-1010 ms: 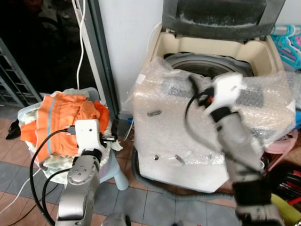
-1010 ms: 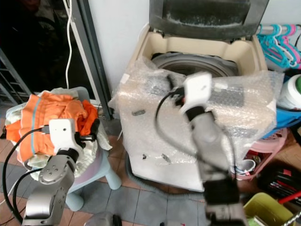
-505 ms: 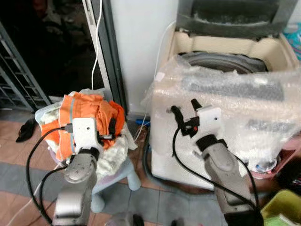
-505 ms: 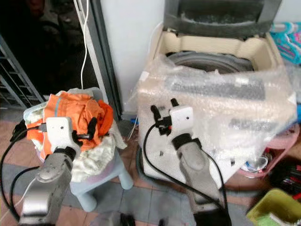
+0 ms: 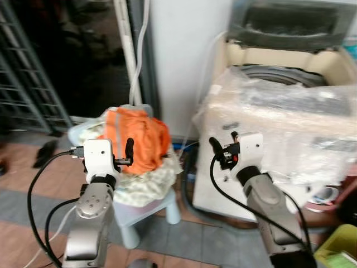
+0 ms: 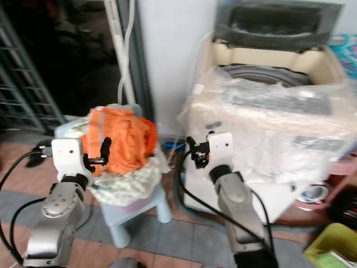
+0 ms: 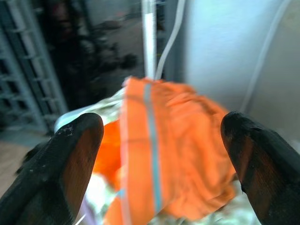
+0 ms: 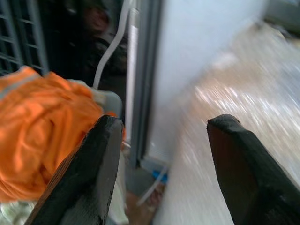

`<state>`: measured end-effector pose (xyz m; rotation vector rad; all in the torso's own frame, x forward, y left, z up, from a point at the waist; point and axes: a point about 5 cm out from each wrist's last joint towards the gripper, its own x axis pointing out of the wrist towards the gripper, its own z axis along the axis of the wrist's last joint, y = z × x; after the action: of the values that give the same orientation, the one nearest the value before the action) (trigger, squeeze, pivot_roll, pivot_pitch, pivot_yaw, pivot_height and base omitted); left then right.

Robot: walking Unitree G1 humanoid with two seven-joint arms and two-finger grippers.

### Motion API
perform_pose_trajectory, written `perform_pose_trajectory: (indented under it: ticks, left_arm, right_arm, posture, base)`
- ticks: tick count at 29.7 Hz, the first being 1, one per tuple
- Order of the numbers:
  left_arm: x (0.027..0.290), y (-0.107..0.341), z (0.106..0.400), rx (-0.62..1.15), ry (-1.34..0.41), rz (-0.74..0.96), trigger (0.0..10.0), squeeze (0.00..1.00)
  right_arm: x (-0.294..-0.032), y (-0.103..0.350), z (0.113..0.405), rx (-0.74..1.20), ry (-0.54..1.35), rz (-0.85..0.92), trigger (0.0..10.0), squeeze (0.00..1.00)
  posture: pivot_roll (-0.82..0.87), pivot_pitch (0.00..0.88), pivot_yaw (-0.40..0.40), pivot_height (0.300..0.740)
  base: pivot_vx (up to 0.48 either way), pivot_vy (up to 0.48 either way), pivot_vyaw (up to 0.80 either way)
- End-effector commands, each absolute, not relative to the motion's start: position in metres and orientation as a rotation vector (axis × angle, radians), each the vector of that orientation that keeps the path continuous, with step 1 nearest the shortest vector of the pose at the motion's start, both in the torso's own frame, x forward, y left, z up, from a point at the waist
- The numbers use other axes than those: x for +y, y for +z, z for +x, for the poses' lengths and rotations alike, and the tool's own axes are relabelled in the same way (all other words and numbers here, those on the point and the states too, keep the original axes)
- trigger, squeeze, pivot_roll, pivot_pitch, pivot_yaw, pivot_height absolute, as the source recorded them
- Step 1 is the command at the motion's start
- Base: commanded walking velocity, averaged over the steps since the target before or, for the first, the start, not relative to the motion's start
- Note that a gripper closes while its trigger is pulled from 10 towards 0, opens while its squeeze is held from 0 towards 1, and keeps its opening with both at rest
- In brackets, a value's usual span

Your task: Clothes washing

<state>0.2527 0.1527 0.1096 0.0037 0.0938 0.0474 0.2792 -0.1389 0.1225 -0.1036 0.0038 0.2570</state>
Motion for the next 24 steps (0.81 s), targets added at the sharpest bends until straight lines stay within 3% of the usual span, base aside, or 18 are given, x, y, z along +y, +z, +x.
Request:
perform_pose_trajectory:
  ticks: [1, 7, 10, 19, 24]
  left_arm:
    - [0.156, 0.113, 0.253, 0.081, 0.067, 0.021, 10.0, 0.0]
    - [0.156, 0.113, 0.253, 0.081, 0.067, 0.021, 10.0, 0.0]
    - [0.165, 0.106, 0.249, 0.122, 0.121, -0.005, 10.0, 0.0]
    - [0.164, 0.106, 0.246, 0.12, 0.113, -0.009, 10.0, 0.0]
    - [0.163, 0.105, 0.244, 0.131, 0.109, -0.013, 10.0, 0.0]
  right_arm:
    - [-0.134, 0.126, 0.283, -0.013, 0.281, -0.107, 10.0, 0.0]
    - [-0.134, 0.126, 0.283, -0.013, 0.281, -0.107, 10.0, 0.0]
    - [-0.125, 0.131, 0.299, 0.002, 0.388, -0.098, 10.0, 0.0]
    - [-0.122, 0.111, 0.312, 0.122, 0.423, -0.239, 10.0, 0.0]
    - [-0.128, 0.112, 0.32, 0.129, 0.368, -0.254, 10.0, 0.0]
  posture:
    - [-0.03, 0.0, 0.044, 0.74]
    - [-0.03, 0.0, 0.044, 0.74]
    - [-0.02, 0.0, 0.035, 0.74]
    - [0.0, 0.0, 0.031, 0.74]
    - [0.0, 0.002, 0.027, 0.74]
  base:
    - [0.0, 0.0, 0.73]
    - [0.0, 0.0, 0.73]
    - [0.0, 0.0, 0.72]
    - [0.149, 0.0, 0.66]
    - [0.052, 0.0, 0.1]
